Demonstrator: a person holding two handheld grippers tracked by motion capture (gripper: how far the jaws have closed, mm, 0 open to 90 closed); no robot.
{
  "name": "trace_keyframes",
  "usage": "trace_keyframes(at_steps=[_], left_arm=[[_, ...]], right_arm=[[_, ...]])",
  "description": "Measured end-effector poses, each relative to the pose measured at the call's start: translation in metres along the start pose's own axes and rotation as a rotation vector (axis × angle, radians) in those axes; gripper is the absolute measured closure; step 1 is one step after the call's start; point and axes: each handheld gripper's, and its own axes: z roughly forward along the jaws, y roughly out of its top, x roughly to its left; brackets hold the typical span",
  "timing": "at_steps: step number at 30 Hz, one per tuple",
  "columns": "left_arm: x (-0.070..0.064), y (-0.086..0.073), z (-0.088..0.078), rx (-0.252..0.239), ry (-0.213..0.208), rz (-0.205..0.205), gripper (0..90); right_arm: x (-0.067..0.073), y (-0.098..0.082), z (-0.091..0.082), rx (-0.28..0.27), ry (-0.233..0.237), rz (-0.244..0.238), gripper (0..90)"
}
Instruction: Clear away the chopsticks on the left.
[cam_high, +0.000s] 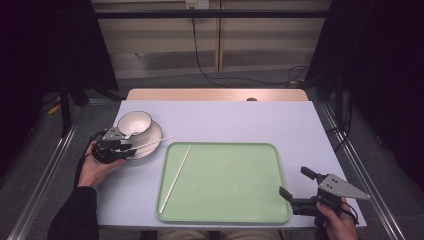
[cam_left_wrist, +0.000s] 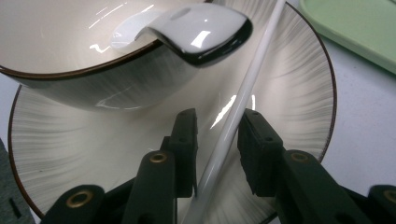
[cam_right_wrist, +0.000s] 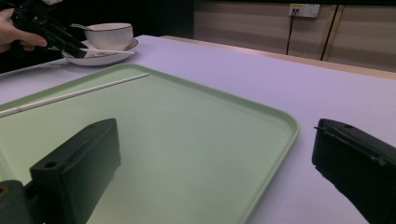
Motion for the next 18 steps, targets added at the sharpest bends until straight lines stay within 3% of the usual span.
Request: trace_keyframes(at_steps=[2, 4, 10, 14, 18], left_arm=[[-0.0007, 0.006, -0.0002, 0.027, 0.0, 0.019, 68.9], [-0.0013, 0.0105, -0.0009, 0.011, -0.006, 0.024, 68.7], [-0.0018, 0.008, 0.0062, 0.044, -0.015, 0.018, 70.6], [-0.0031, 0.0101, 0.0079, 0.052, 0.013, 0.034, 74.3], [-0.0038, 0.0088, 0.0081, 0.053, -0.006, 0.002, 83.9]], right_arm=[[0.0001, 0.0, 0.0001, 0.0, 0.0, 0.0, 0.8], [0.0, 0.0, 0.0, 0.002, -0.002, 0.0, 0.8], [-0.0003, -0.0003, -0.0002, 0.002, -0.002, 0.001, 0.8], [0.0, 0.0001, 0.0002, -0.001, -0.001, 0.001, 0.8], [-0.0008, -0.0003, -0.0003, 0.0, -0.007, -0.001, 0.8]])
